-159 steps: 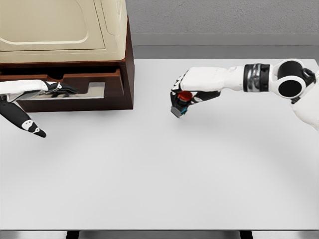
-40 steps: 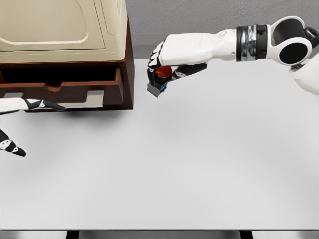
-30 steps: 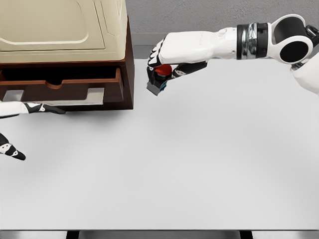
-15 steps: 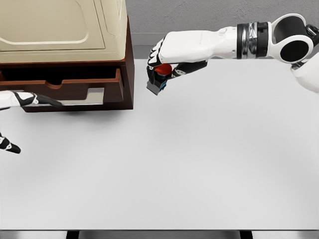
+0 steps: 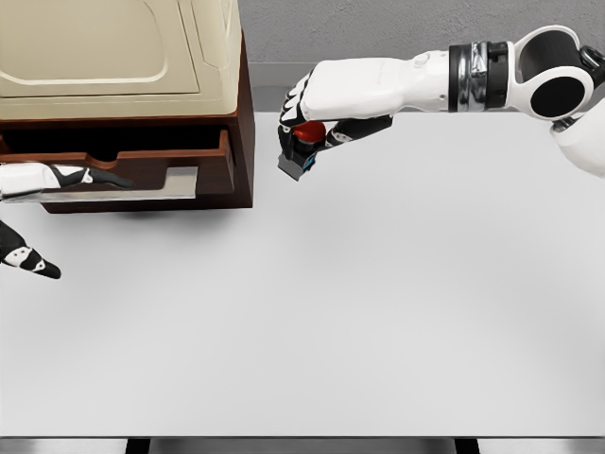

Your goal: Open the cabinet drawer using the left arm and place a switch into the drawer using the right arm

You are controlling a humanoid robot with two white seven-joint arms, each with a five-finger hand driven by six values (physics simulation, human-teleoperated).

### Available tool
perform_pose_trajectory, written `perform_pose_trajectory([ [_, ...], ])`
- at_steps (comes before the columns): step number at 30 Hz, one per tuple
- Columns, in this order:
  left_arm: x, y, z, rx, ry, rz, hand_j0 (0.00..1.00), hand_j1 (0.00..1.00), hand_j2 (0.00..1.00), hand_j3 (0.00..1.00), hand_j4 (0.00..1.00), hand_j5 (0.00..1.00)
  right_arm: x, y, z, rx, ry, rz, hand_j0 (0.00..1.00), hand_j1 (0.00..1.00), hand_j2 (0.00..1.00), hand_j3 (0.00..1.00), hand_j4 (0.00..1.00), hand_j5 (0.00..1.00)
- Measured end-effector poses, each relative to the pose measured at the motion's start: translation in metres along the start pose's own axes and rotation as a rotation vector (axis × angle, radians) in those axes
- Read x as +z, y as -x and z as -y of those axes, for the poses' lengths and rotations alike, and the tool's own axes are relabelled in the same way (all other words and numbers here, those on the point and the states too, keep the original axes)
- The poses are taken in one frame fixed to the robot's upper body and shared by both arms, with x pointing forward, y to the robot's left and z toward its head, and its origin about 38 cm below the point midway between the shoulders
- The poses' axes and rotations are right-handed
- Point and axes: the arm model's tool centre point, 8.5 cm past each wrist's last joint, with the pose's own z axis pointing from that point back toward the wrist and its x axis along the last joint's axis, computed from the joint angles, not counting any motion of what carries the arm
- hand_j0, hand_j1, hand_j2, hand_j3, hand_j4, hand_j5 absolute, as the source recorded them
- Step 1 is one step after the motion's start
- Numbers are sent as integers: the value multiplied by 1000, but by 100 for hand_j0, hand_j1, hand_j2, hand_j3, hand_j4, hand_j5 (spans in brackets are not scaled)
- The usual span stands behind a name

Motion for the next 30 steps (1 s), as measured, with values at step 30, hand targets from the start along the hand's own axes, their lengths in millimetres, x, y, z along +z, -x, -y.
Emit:
perform_pose_trajectory([
  [30, 4, 31, 4, 92, -30, -110, 100, 100, 100, 100, 100, 100, 1, 5, -4, -14, -6, -10, 47, 47, 47, 47, 47, 47],
])
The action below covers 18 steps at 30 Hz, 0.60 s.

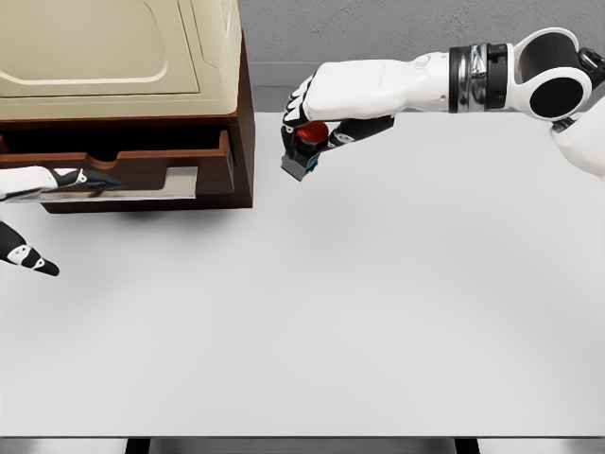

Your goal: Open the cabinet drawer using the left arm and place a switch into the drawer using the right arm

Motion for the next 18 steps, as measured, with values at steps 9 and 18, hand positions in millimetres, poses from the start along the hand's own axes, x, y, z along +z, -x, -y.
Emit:
perform_pose_trajectory([
  [9, 0, 6, 4, 23, 1, -9, 100, 100, 100, 100, 100, 100, 1, 0, 0, -1, 1, -1, 47, 47, 47, 47, 47, 47],
  [18, -3, 2, 10, 27, 17, 8, 100, 100, 100, 100, 100, 100, 2, 1, 1, 3, 4, -3, 47, 47, 47, 47, 47, 47],
])
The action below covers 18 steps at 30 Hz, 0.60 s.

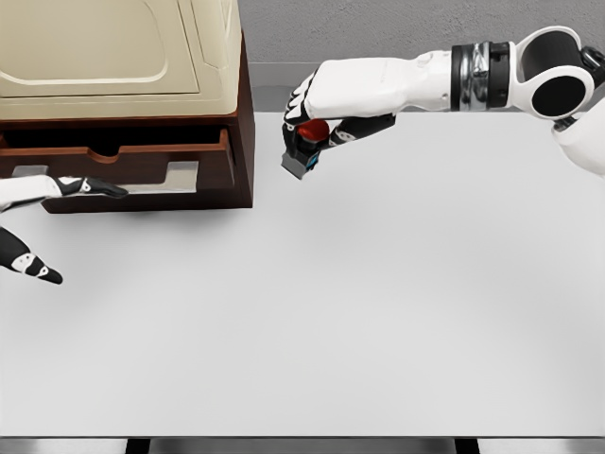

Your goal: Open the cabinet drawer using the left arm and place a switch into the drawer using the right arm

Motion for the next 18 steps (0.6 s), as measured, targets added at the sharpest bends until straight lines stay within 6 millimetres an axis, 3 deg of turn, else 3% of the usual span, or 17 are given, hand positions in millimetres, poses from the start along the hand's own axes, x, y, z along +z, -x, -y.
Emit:
perform_pose_trajectory([
  [13, 4, -6, 13, 24, 34, 12, 100, 100, 100, 100, 100, 100, 1, 0, 2, 4, 3, -1, 47, 47, 47, 47, 47, 47],
  [18, 12, -15, 1, -16, 8, 10, 100, 100, 100, 100, 100, 100, 1, 0, 3, 4, 4, -1, 48, 48, 48, 48, 48, 48],
])
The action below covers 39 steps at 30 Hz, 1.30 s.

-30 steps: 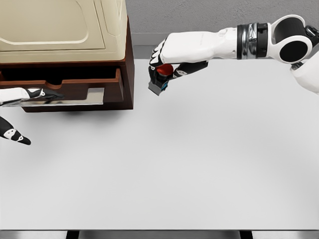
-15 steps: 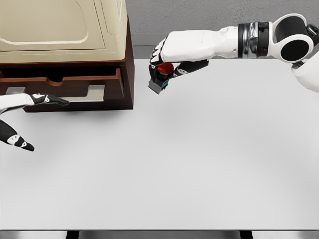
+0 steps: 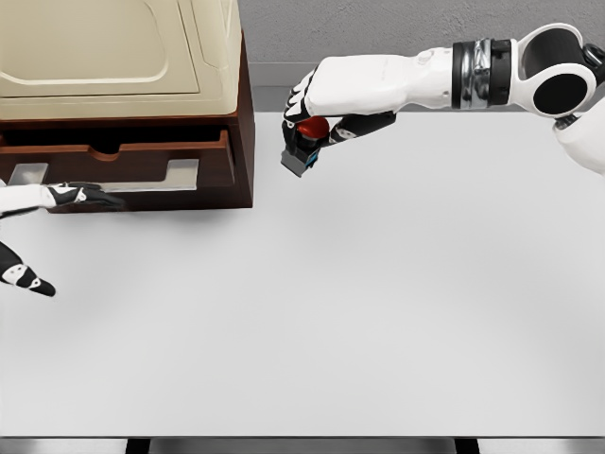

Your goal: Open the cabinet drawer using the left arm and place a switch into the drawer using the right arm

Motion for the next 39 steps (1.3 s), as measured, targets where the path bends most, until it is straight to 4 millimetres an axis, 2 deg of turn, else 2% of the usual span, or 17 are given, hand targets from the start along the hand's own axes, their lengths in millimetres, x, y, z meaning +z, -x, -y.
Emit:
perform_pose_trajectory([
  [4, 6, -14, -18, -45, -47, 30, 100, 100, 100, 100, 100, 100, 1, 1, 0, -2, 2, -3, 48, 48, 48, 48, 48, 48],
  [11, 1, -19, -23, -5, -82, 96, 100, 100, 100, 100, 100, 100, 1, 3, 0, -5, 1, -7, 48, 48, 48, 48, 48, 48],
  [18, -13, -3, -12, 64, -75, 98, 100, 100, 100, 100, 100, 100, 0, 3, -1, -5, -1, -7, 48, 48, 48, 48, 48, 48],
  [33, -2, 27, -20, 126, -127, -5, 100, 100, 100, 100, 100, 100, 0, 3, -2, -6, -2, -6, 48, 48, 48, 48, 48, 48],
  [39, -3, 35, -20, 141, -138, -15, 100, 100, 100, 100, 100, 100, 0, 3, -1, -6, -2, -7, 48, 48, 48, 48, 48, 48],
])
